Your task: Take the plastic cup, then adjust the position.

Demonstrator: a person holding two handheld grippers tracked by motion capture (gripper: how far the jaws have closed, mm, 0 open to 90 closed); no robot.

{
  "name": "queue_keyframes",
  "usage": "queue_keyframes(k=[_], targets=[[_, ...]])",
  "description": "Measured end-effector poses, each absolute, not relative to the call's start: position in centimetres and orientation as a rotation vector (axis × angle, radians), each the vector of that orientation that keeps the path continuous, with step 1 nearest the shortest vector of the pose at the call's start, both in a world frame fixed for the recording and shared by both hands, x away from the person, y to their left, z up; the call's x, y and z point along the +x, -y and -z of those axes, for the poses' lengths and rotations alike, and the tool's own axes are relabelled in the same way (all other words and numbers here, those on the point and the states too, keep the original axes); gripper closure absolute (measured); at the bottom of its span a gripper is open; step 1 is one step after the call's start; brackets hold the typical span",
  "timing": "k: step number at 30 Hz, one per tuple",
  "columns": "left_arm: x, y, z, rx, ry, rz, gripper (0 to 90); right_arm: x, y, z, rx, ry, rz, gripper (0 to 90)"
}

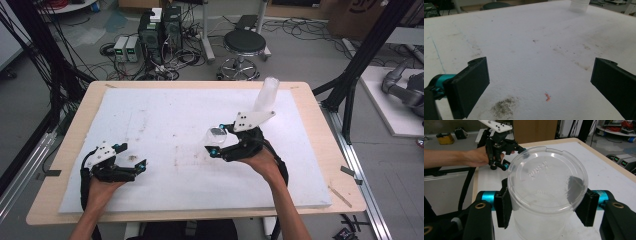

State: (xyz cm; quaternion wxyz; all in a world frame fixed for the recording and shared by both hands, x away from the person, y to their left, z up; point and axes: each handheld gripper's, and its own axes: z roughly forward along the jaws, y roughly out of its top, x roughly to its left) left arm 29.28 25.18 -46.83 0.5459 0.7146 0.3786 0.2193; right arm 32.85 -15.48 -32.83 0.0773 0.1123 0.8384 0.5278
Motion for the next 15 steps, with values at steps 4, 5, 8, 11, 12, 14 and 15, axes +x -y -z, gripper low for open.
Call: queue_keyframes(k=[4,5,8,11,12,14,15], targets=[[29.33,-25.24,46.82,1.697,-0.9,-0.512,1.9,33.07,15.49,33.09,0.347,-2.515,-1.581,40.1],[29.32,-25.22,46.82,1.695,-0.899,-0.514,1.9,33.18,15.51,33.14,0.336,-2.512,-1.582,40.1],[29.29,-25.19,46.82,1.696,-0.895,-0.518,1.9,33.17,15.53,33.23,0.351,-2.513,-1.585,40.1],[29.32,-25.25,46.81,1.692,-0.891,-0.506,1.9,33.32,15.44,33.36,0.346,-2.514,-1.592,40.1],[29.32,-25.31,46.8,1.69,-0.892,-0.503,1.9,33.3,15.42,33.39,0.35,-2.519,-1.593,40.1],[29.31,-25.4,46.78,1.685,-0.886,-0.498,1.9,33.35,15.36,33.45,0.346,-2.52,-1.593,40.1],[29.31,-25.42,46.77,1.683,-0.883,-0.497,1.9,33.35,15.34,33.47,0.344,-2.523,-1.596,40.1]])
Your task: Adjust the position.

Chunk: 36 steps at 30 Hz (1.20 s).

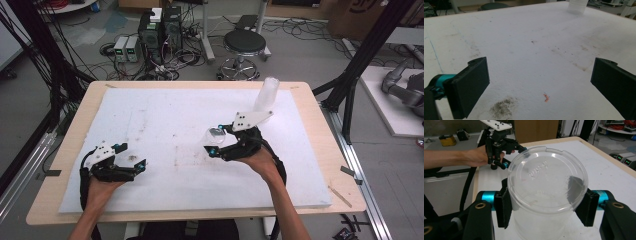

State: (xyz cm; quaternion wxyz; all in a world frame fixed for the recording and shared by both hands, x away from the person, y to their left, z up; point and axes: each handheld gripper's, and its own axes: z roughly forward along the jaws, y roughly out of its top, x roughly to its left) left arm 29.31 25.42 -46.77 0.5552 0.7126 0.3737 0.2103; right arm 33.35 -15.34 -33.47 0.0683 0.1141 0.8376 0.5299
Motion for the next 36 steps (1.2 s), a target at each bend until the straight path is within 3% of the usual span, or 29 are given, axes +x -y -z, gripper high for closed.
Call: queue_keyframes(k=[17,36], targets=[[29.8,-25.3,42.3,1.664,-0.594,-0.362,1.9,33.5,16.0,33.1,0.337,-2.496,-1.687,40.1],[31.2,-18.3,39.8,1.669,-0.323,-0.136,1.9,33.1,15.5,33.0,0.26,-2.49,-1.846,40.2]])
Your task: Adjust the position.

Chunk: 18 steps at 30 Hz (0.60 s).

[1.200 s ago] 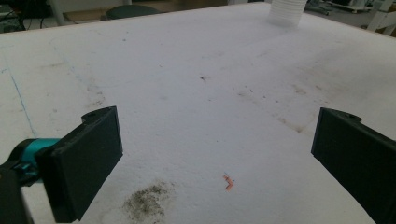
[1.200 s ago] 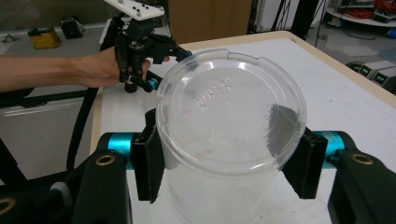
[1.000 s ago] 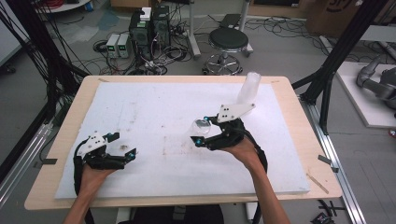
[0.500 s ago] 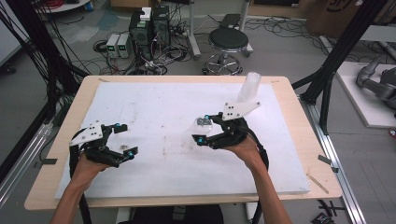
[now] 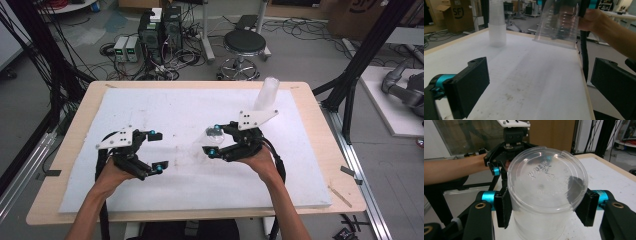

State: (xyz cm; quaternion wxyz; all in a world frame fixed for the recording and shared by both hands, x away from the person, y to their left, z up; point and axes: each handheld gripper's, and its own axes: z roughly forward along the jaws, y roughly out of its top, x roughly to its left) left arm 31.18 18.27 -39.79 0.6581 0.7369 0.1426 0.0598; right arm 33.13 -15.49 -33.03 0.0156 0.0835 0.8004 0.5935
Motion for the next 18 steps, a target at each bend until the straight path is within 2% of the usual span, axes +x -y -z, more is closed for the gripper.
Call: queue_keyframes(k=[9,18], targets=[[32.0,-13.8,39.4,1.639,-0.24,-0.085,1.9,33.3,15.3,33.6,0.258,-2.488,-1.902,40.2],[32.5,-11.4,39.6,1.638,-0.211,-0.056,1.9,33.4,15.0,34.0,0.245,-2.472,-1.954,40.2]])
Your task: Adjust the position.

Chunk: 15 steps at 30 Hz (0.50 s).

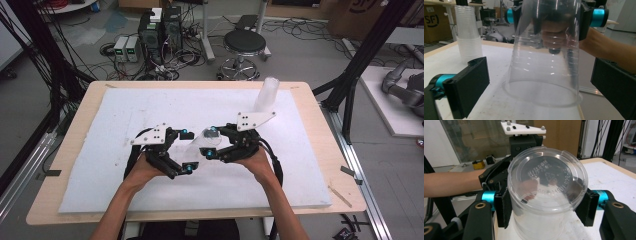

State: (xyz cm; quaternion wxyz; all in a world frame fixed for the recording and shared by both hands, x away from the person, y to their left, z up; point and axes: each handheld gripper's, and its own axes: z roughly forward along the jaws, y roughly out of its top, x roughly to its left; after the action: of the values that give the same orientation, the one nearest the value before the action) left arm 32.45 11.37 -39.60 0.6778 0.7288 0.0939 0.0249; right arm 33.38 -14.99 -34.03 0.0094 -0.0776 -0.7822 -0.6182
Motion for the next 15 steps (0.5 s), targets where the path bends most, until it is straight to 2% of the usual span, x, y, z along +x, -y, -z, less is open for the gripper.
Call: queue_keyframes(k=[12,13,14,15], targets=[[32.35,-10.62,39.68,1.604,-0.2,-0.026,2.0,33.5,14.84,34.65,-0.227,2.371,1.988,40.2],[32.36,-10.65,39.68,1.603,-0.194,-0.024,4.1,33.5,14.85,34.69,-0.23,2.367,1.986,40.2],[32.38,-10.72,39.65,1.605,-0.181,-0.027,11.2,33.51,14.82,34.74,-0.236,2.367,1.983,40.2],[32.32,-10.7,39.62,1.597,-0.177,-0.029,11.2,33.51,14.82,34.74,-0.236,2.367,1.983,40.2]])
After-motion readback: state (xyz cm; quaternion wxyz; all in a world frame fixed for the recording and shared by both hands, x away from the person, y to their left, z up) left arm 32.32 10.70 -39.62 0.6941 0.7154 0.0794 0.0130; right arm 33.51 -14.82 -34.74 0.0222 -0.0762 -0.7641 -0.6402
